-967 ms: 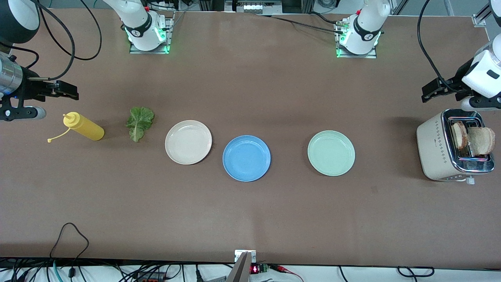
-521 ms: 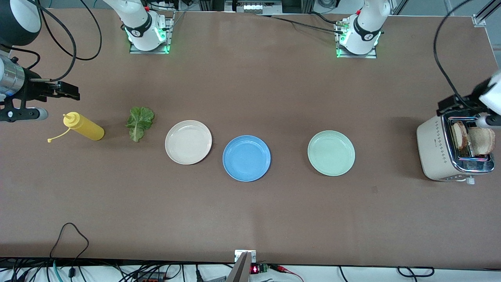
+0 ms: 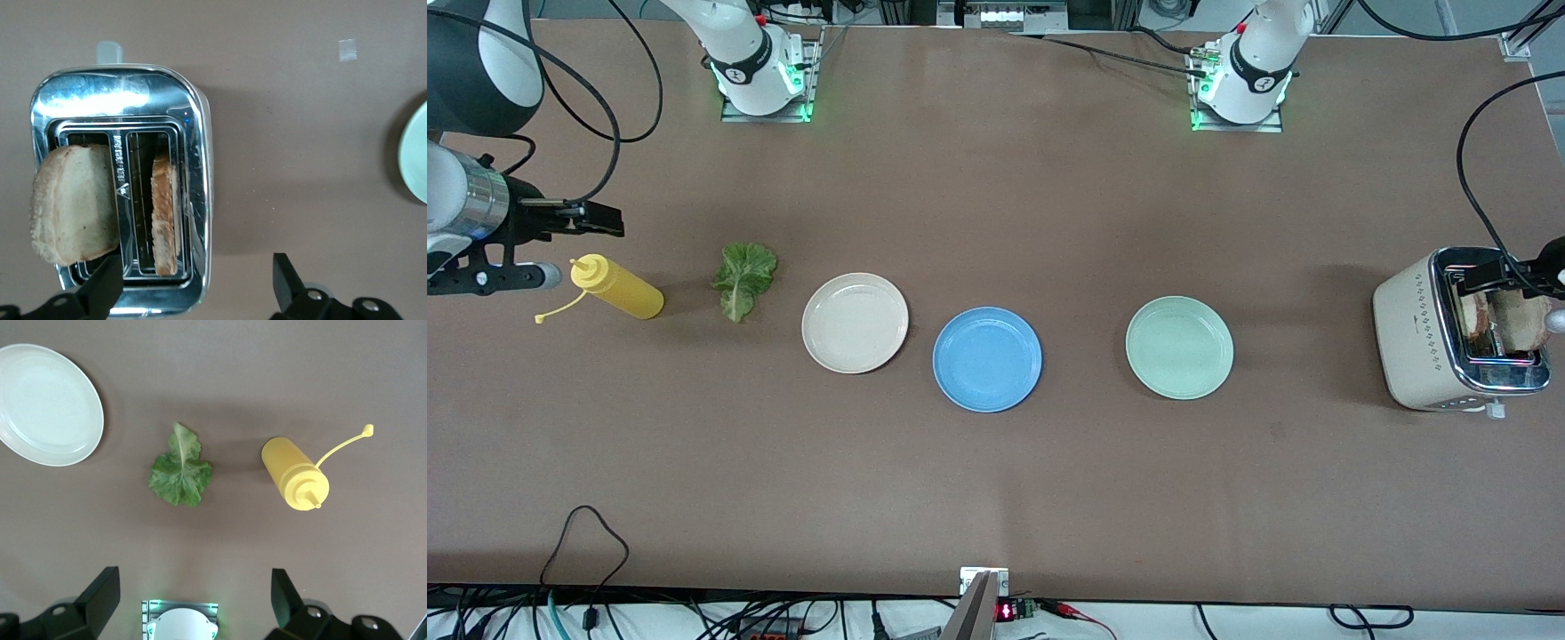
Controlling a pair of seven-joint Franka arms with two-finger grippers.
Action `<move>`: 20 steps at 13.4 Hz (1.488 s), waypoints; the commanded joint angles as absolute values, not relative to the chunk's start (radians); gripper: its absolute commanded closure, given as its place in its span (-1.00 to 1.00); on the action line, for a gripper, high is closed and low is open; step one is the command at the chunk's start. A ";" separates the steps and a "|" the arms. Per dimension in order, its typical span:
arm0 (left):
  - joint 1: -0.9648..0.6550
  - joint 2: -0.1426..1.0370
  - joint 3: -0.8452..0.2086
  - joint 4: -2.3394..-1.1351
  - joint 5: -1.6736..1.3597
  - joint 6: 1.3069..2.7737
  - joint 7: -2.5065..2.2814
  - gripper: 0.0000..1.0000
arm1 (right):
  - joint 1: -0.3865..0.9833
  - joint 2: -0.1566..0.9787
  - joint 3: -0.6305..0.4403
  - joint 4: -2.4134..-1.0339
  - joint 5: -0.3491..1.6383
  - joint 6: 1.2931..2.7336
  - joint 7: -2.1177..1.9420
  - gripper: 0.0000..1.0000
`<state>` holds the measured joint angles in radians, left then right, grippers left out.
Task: Make sandwich in blue plate with both arms
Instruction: 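Reach into the toaster and grasp a toast slice with the left gripper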
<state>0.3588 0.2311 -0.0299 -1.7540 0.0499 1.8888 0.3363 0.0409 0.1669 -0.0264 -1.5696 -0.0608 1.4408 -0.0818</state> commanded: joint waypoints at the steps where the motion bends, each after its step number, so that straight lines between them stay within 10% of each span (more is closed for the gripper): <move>1: 0.373 0.274 -0.038 -1.729 0.103 1.916 0.370 -0.88 | 0.041 0.167 -0.020 -1.559 -0.054 1.407 -0.072 -1.00; 9: 0.400 0.354 -0.038 -1.732 0.103 1.950 0.371 -0.50 | 0.051 0.169 -0.020 -1.560 -0.054 1.399 -0.069 -1.00; 15: 0.431 0.356 -0.040 -1.741 0.103 1.939 0.408 0.99 | 0.052 0.169 -0.020 -1.560 -0.054 1.399 -0.069 -1.00; 20: 0.451 0.316 -0.055 -1.659 0.097 1.815 0.453 0.99 | 0.052 0.169 -0.020 -1.568 -0.054 1.399 -0.069 -1.00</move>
